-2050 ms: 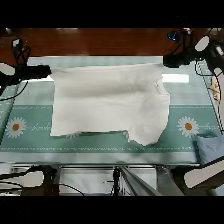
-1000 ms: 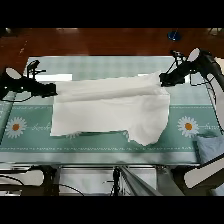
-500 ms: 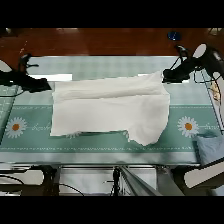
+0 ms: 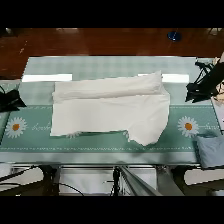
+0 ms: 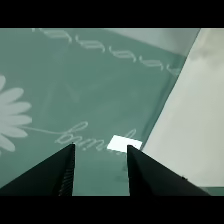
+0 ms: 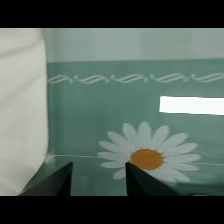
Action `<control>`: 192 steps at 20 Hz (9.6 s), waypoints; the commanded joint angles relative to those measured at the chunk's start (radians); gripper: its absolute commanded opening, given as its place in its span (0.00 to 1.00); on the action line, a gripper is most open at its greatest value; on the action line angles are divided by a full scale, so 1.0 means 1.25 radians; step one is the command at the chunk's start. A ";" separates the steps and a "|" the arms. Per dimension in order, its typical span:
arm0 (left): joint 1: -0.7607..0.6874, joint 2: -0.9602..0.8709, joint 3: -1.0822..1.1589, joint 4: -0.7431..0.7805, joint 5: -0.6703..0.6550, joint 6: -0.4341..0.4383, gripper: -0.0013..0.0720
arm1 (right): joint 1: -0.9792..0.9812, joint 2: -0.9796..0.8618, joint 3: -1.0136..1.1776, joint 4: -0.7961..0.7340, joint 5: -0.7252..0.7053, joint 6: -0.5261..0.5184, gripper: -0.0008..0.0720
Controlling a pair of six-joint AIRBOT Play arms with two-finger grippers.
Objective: Fold the shirts.
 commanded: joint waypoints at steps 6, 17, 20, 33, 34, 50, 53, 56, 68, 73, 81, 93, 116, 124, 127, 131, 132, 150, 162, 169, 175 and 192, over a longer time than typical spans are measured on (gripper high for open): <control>0.039 0.159 -0.383 -0.136 0.060 0.130 0.69 | -0.073 0.185 -0.416 0.239 -0.154 -0.108 0.65; 0.039 0.154 -0.482 -0.235 0.128 0.253 0.69 | -0.072 0.185 -0.481 0.329 -0.184 -0.166 0.65; 0.038 0.147 -0.520 -0.253 0.159 0.267 0.69 | -0.072 0.185 -0.481 0.334 -0.172 -0.171 0.65; 0.010 0.025 -0.533 -0.384 0.260 0.308 0.07 | -0.072 0.338 -0.481 0.280 -0.161 -0.152 0.65; 0.010 0.027 -0.532 -0.383 0.253 0.308 0.07 | -0.072 0.338 -0.481 0.271 -0.153 -0.149 0.65; 0.010 0.064 -0.531 -0.384 0.218 0.327 0.07 | -0.129 0.338 -0.708 0.354 -0.333 -0.152 0.72; 0.010 0.064 -0.531 -0.384 0.219 0.327 0.07 | -0.072 0.337 -0.709 0.364 -0.424 -0.139 0.72; 0.010 0.064 -0.531 -0.384 0.221 0.327 0.07 | 0.005 0.294 -0.709 0.380 -0.461 -0.128 0.71; 0.007 0.158 -0.362 -0.488 0.170 0.327 0.07 | 0.097 0.454 -0.590 0.327 -0.543 -0.088 0.04; -0.064 0.193 -0.234 -0.519 0.190 0.320 0.07 | 0.099 0.396 -0.451 0.448 -0.611 -0.104 0.04; -0.144 0.128 -0.222 -0.519 0.395 0.290 0.07 | 0.099 0.176 -0.189 0.466 -0.649 -0.117 0.04; -0.195 -0.168 0.041 -0.557 0.409 0.308 0.07 | 0.166 -0.009 -0.161 0.473 -0.814 -0.168 0.04; -0.193 -0.283 0.125 -0.415 0.193 0.213 0.50 | 0.161 -0.006 -0.161 0.393 -0.807 -0.162 0.59; -0.111 -0.206 0.250 -0.407 0.205 0.199 0.48 | -0.064 -0.037 -0.039 0.363 -0.500 -0.114 0.81; -0.133 -0.198 0.250 -0.406 0.194 0.199 0.48 | -0.091 -0.129 0.049 0.438 -0.358 -0.171 0.81; -0.174 -0.198 0.250 -0.406 0.181 0.199 0.47 | -0.091 -0.232 0.112 0.570 -0.294 -0.191 0.81; -0.183 -0.198 0.250 -0.406 0.182 0.199 0.47 | -0.091 -0.251 0.113 0.612 -0.284 -0.199 0.81; -0.214 -0.197 0.250 -0.412 0.154 0.174 0.47 | 0.066 -0.280 0.228 0.535 -0.236 -0.170 0.04; -0.576 -0.223 0.250 -0.449 0.279 0.008 0.07 | 0.069 -0.079 0.246 0.327 -0.096 -0.107 0.04; -0.790 -0.305 0.250 -0.467 0.418 -0.138 0.07 | 0.069 -0.064 0.246 0.325 -0.017 -0.085 0.04; -0.893 -0.371 0.250 -0.543 0.521 -0.187 0.07 | 0.068 -0.029 0.246 0.326 0.027 -0.071 0.04; -0.948 -0.484 0.356 -0.675 0.567 -0.114 0.07 | 0.154 0.062 0.246 0.272 0.017 -0.025 0.04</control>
